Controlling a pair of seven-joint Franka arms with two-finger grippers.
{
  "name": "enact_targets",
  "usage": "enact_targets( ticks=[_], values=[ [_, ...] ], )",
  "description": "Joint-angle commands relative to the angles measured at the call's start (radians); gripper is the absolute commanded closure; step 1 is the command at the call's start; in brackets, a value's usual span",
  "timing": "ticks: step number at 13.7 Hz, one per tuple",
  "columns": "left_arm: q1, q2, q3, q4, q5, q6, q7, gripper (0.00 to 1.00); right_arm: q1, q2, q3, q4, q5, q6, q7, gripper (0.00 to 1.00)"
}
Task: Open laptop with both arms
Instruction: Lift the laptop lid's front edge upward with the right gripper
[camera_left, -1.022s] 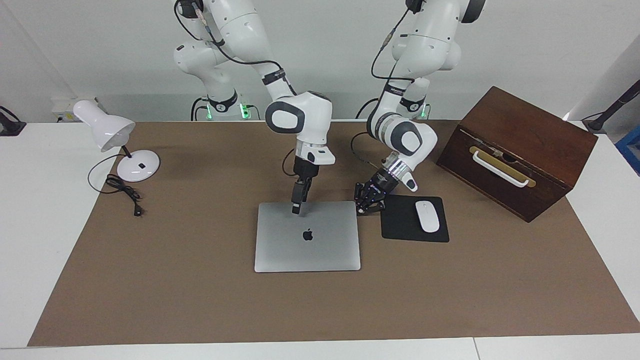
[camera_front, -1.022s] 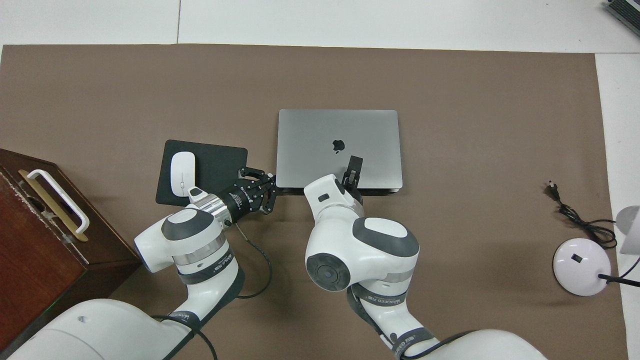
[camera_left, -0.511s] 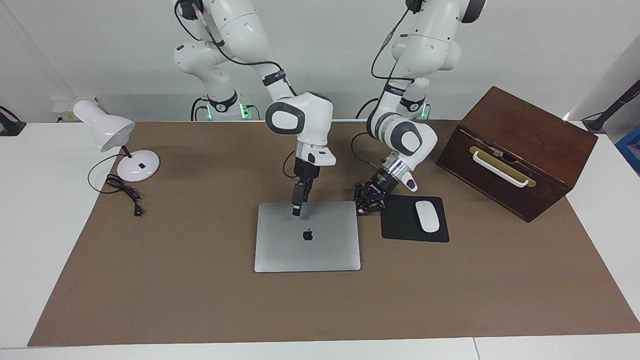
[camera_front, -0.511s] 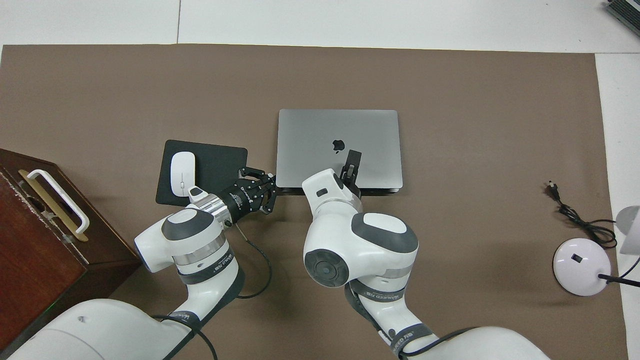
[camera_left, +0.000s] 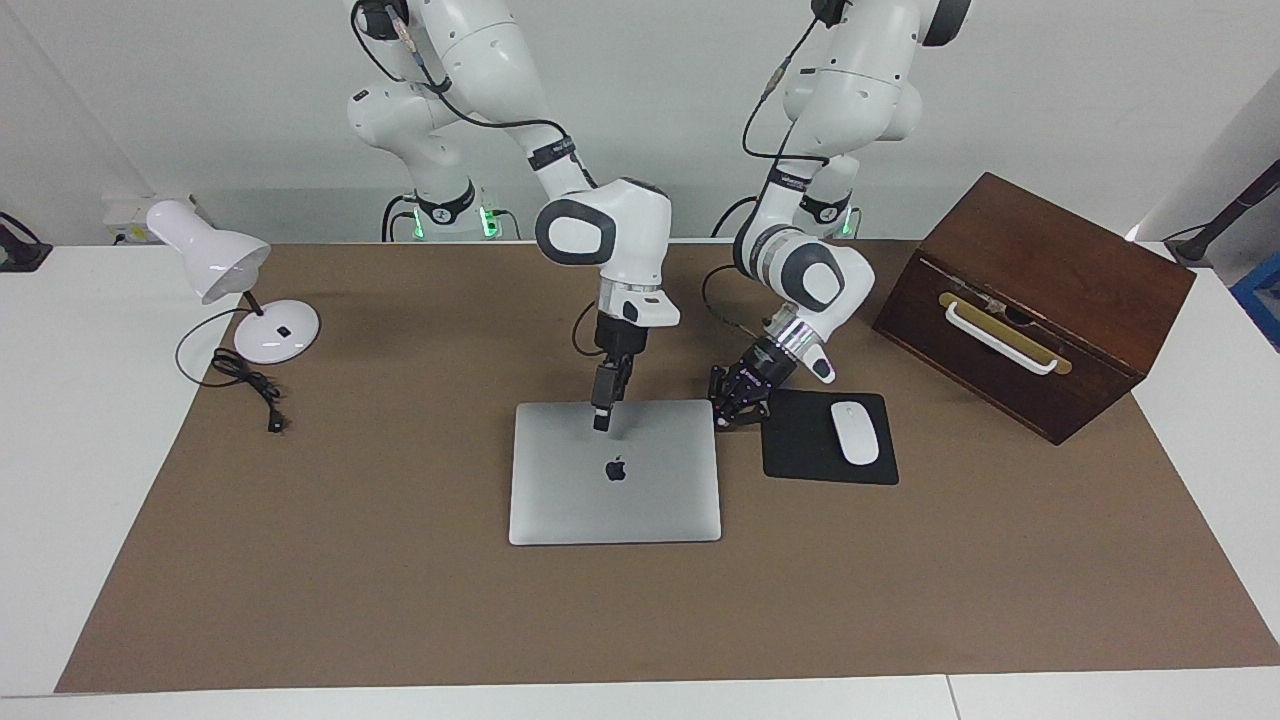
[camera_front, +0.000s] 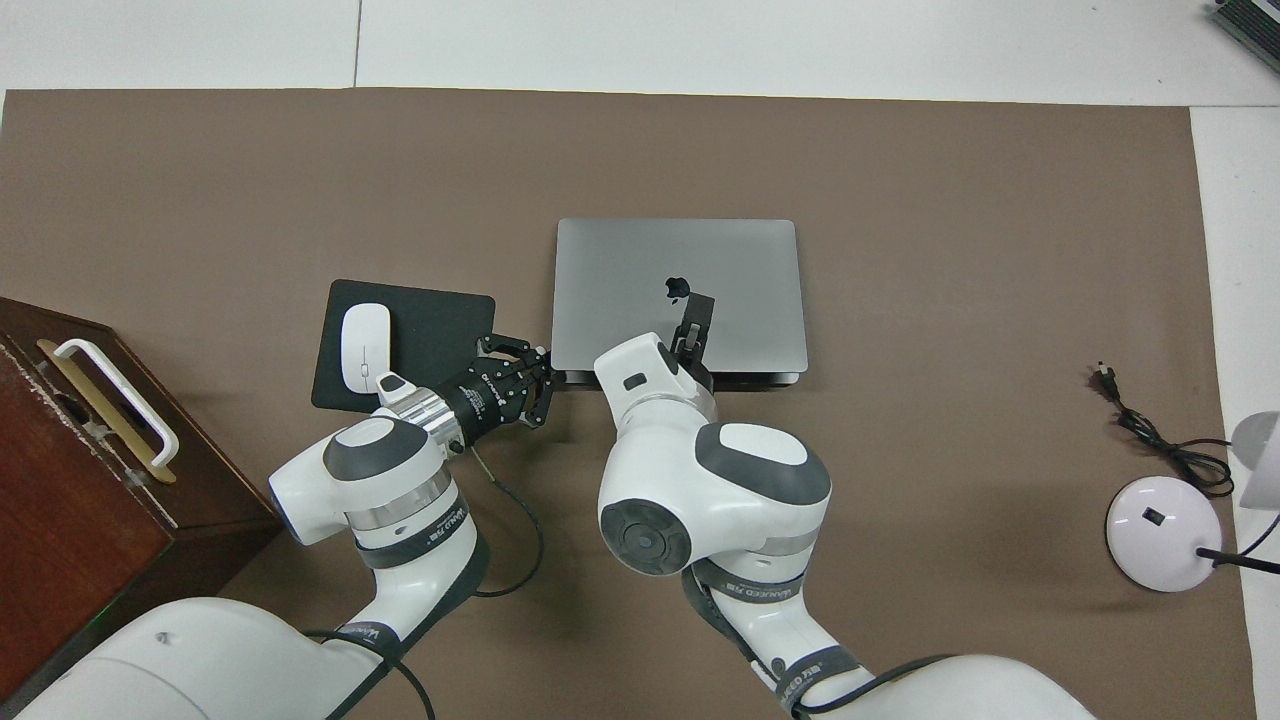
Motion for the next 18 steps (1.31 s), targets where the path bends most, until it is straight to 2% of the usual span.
enact_targets(
  ticks=[1, 18],
  values=[
    [-0.010, 0.088, -0.001, 0.028, -0.018, 0.010, 0.037, 1.00, -0.012, 0.037, 0.003, 0.071, -0.037, 0.002, 0.017, 0.00],
    [-0.010, 0.088, -0.001, 0.029, -0.018, 0.012, 0.037, 1.00, -0.057, 0.070, 0.003, 0.189, -0.103, 0.002, -0.016, 0.00]
  ],
)
